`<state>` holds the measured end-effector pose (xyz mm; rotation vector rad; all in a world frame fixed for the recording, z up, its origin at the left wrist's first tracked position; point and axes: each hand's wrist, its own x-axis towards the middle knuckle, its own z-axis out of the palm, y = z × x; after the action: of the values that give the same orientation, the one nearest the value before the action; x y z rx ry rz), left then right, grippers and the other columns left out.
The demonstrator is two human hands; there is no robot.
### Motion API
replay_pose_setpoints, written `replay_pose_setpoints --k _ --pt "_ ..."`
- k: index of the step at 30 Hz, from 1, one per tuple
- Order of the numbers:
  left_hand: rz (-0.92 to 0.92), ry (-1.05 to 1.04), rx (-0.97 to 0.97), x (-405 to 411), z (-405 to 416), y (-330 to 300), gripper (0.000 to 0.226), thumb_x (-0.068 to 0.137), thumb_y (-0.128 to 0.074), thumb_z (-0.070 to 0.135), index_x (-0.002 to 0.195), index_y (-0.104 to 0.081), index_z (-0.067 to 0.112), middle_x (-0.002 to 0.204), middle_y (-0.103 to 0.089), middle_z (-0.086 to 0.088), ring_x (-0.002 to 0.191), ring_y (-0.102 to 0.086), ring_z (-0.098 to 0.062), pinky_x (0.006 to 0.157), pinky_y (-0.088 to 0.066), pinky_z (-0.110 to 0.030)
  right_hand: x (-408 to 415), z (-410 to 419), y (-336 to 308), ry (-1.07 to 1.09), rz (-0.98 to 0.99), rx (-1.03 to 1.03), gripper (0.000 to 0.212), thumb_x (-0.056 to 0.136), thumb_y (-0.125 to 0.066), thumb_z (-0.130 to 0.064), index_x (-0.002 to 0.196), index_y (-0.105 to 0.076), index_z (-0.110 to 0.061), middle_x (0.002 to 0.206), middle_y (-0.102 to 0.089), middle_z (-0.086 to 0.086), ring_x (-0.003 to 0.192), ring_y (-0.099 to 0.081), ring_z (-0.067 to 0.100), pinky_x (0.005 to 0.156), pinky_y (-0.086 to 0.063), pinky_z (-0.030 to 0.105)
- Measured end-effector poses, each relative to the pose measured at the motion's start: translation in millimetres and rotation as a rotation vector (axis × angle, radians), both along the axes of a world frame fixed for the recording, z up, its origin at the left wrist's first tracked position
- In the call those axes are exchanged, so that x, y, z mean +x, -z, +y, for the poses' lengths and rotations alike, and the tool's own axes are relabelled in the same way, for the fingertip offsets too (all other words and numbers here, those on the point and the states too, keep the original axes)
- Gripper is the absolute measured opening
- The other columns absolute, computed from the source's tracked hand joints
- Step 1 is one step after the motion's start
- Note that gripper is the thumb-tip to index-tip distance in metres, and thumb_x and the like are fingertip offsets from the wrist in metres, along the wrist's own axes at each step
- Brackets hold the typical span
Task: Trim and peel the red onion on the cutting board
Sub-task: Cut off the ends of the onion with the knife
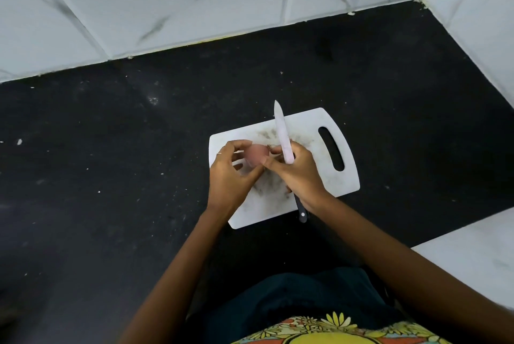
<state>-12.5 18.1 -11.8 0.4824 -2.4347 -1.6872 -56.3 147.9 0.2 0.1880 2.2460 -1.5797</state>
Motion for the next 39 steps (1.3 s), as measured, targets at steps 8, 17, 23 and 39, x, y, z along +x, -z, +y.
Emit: replay_pose_setpoints --k 8,17,23,39 --pt "-0.035 0.057 -0.058 1 -5 5 0.052 0.075 -0.079 0.018 0.123 -0.06 0.013 0.123 -0.061 -0.003 0.102 -0.06 -0.012 0.083 -0.048 -0.007 3 0 2 -0.039 0.05 0.068 0.03 0.083 -0.071 -0.031 0.104 -0.061 -0.013 0.092 -0.067 -0.002 0.085 -0.065 0.011 0.078 -0.055 0.028" --pt "-0.048 0.015 -0.061 -3 -3 4 0.051 0.074 -0.08 0.016 0.121 -0.062 0.009 0.119 -0.064 -0.007 0.095 -0.058 -0.009 0.075 -0.04 0.004 16 12 -4 -0.364 0.204 0.539 0.032 0.102 -0.033 -0.027 0.107 -0.056 -0.006 0.095 -0.066 0.018 0.089 -0.063 0.035 0.078 -0.051 0.044" --pt "-0.057 0.009 -0.054 -4 -3 3 0.05 0.073 -0.081 0.018 0.12 -0.063 0.011 0.118 -0.065 -0.005 0.095 -0.059 -0.008 0.075 -0.041 0.003 15 13 -15 -0.445 0.168 0.648 0.027 0.101 -0.034 -0.025 0.111 -0.056 -0.011 0.105 -0.067 0.015 0.098 -0.062 0.035 0.082 -0.05 0.044" --pt "-0.072 0.014 -0.047 -11 -5 7 0.049 0.071 -0.082 0.02 0.116 -0.065 0.012 0.114 -0.067 -0.005 0.095 -0.064 -0.013 0.082 -0.052 -0.012 11 4 -31 -0.574 0.193 0.83 0.02 0.098 -0.038 -0.012 0.116 -0.046 -0.008 0.106 -0.062 0.017 0.097 -0.061 0.036 0.069 -0.037 0.035"
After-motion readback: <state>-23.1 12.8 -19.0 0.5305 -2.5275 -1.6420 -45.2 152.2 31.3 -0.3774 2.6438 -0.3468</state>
